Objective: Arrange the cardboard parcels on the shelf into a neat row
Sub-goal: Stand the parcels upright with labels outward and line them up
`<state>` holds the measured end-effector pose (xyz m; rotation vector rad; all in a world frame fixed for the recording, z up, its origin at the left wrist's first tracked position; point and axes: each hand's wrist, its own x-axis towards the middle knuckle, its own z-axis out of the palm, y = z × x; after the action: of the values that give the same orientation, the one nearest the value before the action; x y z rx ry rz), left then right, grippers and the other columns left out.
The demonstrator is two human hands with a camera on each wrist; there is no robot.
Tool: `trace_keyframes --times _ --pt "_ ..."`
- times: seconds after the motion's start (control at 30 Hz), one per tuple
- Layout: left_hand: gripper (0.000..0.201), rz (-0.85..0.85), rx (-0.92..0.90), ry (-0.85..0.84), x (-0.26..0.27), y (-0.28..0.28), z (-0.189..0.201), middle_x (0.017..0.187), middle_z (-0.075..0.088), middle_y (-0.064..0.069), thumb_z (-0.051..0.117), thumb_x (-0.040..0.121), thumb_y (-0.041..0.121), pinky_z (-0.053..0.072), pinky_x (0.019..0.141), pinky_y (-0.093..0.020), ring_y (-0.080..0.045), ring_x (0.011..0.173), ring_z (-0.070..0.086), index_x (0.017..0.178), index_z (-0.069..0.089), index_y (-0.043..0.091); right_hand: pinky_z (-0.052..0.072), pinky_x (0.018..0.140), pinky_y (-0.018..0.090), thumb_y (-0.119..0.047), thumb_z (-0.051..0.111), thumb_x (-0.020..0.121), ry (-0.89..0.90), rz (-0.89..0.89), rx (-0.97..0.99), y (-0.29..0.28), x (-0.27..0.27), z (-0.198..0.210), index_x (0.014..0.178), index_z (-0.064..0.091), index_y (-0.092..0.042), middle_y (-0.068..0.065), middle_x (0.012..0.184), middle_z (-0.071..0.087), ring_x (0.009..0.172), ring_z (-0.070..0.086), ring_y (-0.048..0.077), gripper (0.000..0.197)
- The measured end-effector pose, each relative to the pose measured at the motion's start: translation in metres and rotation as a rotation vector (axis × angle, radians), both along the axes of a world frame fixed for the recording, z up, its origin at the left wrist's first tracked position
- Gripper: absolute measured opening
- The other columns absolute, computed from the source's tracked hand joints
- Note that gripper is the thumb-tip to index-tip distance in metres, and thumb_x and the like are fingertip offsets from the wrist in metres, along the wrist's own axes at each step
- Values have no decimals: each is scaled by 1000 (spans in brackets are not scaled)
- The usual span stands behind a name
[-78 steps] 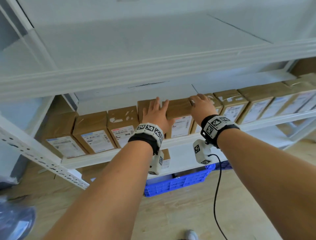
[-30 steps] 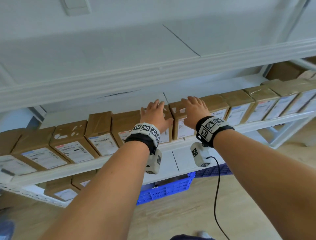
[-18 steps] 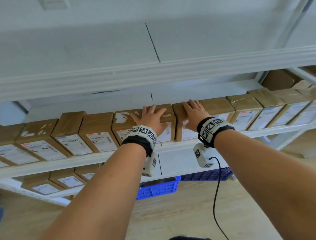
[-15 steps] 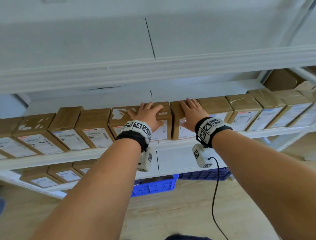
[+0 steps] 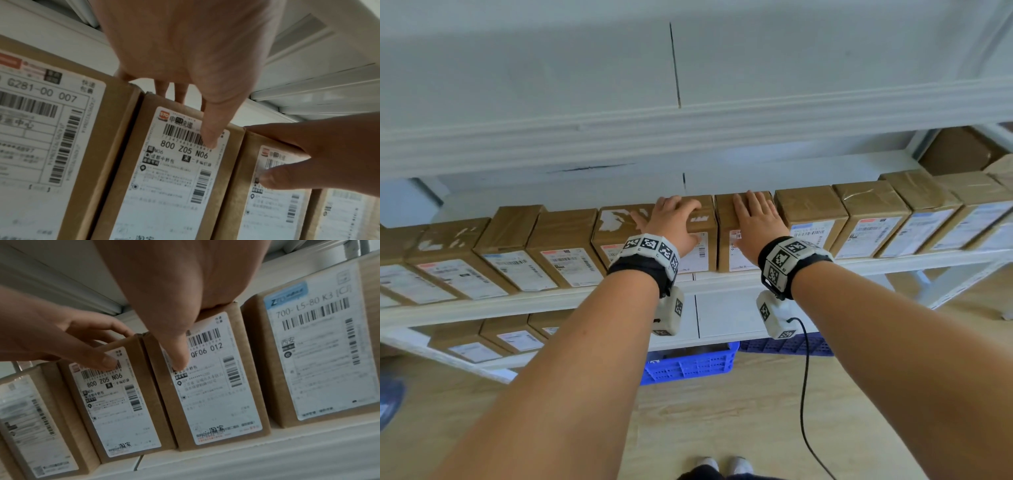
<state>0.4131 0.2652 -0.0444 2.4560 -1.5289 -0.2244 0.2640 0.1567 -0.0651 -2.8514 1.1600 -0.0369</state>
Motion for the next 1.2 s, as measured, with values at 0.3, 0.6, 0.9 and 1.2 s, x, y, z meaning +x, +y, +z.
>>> trace_keyframes --times 0.3,0.6,0.9,1.2 --pt "69 25 -4 -4 -14 -4 10 145 32 -1 63 78 31 4 117 -59 -22 141 23 140 34 22 -1 121 40 -19 66 83 -39 -41 23 0 -10 13 154 1 -18 11 161 1 149 -1 27 96" --pt "89 -77 42 -40 -63 -44 19 160 10 -6 63 80 42 2 118 -56 -25 149 5 152 15 21 0 121 43 -2 59 80 -28 -119 34 -32 -60 28 154 0 -23 10 161 -1 149 -3 26 97" --pt "88 -72 77 -110 -138 -101 12 160 9 -11 60 83 56 18 116 -54 -31 147 12 152 16 24 2 120 48 -18 69 80 -20 -132 28 -93 -128 31 153 5 -25 8 161 2 149 0 26 97" --pt "81 141 167 -111 -186 -130 3 161 5 -14 62 85 49 8 112 -68 -41 147 3 150 17 33 1 121 39 -33 71 79 -38 -16 57 -139 -177 16 153 8 -23 10 161 5 149 2 26 98"
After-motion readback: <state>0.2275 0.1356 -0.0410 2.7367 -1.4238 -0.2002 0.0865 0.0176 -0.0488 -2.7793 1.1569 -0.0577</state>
